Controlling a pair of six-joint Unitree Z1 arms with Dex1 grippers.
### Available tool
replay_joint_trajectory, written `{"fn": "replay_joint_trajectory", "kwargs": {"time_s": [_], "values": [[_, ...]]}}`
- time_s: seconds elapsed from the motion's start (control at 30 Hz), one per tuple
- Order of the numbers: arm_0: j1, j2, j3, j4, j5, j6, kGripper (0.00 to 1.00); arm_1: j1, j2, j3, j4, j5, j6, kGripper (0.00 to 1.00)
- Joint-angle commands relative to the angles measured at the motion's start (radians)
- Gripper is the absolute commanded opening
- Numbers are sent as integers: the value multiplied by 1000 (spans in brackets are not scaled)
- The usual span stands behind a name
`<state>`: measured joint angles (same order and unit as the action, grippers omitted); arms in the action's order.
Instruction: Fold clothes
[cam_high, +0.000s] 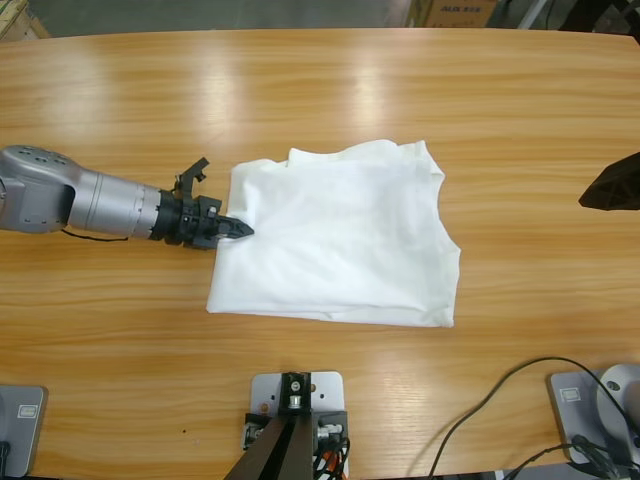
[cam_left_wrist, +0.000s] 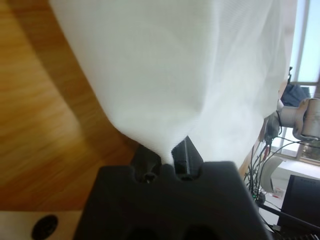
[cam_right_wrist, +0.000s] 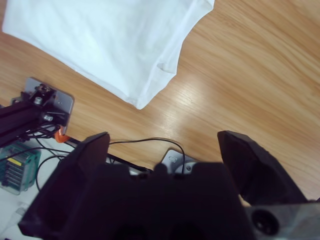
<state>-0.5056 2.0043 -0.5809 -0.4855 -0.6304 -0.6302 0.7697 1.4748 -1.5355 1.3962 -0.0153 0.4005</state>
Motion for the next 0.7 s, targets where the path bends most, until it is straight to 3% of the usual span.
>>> {"fn": "replay_joint_trajectory", "kwargs": {"time_s": [0.03,0.3,0.47,0.7], "values": [[128,-35,79,-7,8,2,0,-7,16,15,7,15,-14,872],[283,-142,169,11,9,39,0,-7,45,1,0,17,-14,872],[419,-234,173,101,5,87,0,-7,54,-3,-7,17,-22,872],[445,-274,162,165,6,90,0,-7,63,-3,-16,33,-29,872]]}}
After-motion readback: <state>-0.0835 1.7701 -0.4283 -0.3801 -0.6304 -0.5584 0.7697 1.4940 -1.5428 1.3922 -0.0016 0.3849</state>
